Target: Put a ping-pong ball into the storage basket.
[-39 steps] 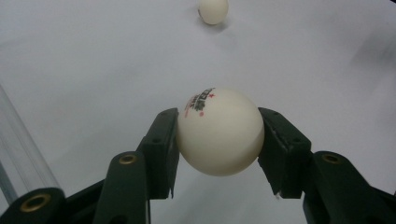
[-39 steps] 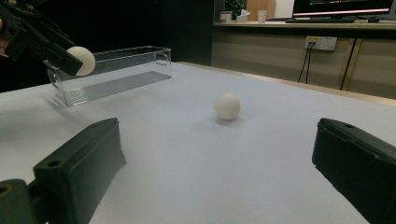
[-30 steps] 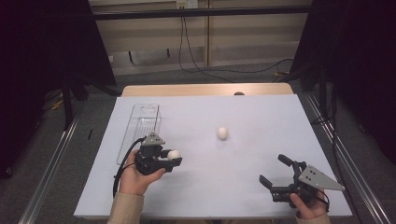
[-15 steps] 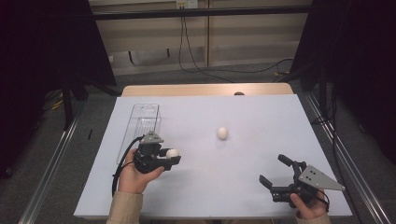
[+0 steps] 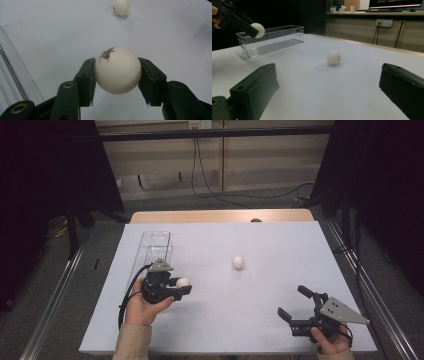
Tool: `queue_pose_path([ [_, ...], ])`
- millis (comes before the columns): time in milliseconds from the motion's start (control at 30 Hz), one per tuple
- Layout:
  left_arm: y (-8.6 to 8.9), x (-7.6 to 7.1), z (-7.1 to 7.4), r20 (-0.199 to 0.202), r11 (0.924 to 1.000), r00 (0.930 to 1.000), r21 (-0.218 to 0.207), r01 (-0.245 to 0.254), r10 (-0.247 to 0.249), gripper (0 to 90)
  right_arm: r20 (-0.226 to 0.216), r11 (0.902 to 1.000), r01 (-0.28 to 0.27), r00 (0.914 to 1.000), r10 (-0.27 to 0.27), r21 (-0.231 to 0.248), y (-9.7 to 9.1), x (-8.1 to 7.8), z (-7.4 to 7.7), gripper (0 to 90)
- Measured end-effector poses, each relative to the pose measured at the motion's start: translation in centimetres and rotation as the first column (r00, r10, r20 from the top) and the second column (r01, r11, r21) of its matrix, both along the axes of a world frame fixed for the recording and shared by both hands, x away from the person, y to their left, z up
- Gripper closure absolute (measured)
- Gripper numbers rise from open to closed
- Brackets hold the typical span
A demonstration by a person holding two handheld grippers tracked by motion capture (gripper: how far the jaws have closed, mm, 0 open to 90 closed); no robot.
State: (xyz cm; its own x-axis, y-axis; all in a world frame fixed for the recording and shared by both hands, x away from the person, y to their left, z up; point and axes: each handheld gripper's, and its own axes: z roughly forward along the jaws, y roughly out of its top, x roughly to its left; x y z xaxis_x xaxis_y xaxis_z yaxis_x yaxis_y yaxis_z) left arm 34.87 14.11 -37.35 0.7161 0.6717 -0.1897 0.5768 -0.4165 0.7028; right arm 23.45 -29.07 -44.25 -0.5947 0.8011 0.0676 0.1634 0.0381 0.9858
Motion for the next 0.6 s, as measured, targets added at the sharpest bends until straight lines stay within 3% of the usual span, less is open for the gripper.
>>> queue_pose_path([
  [600,0.57,0.31,0.5,0.002,0.9998,0.9999,-0.007,-0.017,0.017,51.0,0.0,1.0,0.001,1.0,-0.001,0.004,-0.02,-0.02,0.01,1.1],
])
